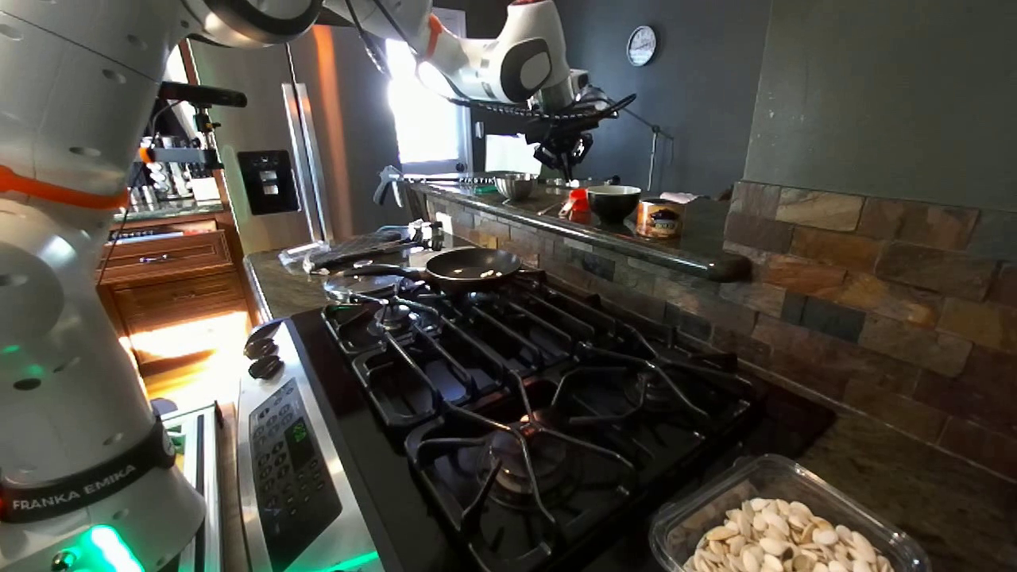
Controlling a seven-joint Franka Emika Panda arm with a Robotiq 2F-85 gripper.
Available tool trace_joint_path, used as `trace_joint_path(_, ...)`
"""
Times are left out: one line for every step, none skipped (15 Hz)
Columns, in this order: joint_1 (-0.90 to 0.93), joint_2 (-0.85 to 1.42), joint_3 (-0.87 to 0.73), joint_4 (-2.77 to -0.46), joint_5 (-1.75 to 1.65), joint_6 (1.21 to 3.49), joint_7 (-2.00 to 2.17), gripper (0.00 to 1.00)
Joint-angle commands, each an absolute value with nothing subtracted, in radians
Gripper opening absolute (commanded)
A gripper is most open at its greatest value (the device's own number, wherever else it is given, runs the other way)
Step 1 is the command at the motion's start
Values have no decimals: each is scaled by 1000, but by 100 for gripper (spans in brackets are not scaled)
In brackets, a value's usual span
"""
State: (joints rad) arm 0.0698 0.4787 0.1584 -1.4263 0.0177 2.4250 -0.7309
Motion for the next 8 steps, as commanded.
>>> trace_joint_path(84,541,159,-1346,-37,2404,-725,1)
trace_joint_path(84,550,162,-1342,-42,2422,-730,1)
trace_joint_path(85,558,165,-1335,-46,2428,-733,1)
trace_joint_path(86,565,167,-1330,-48,2437,-736,1)
trace_joint_path(84,574,173,-1324,-44,2447,-740,1)
trace_joint_path(83,579,177,-1320,-40,2453,-742,1)
trace_joint_path(83,587,179,-1316,-40,2463,-742,1)
trace_joint_path(86,592,178,-1314,-46,2479,-740,1)
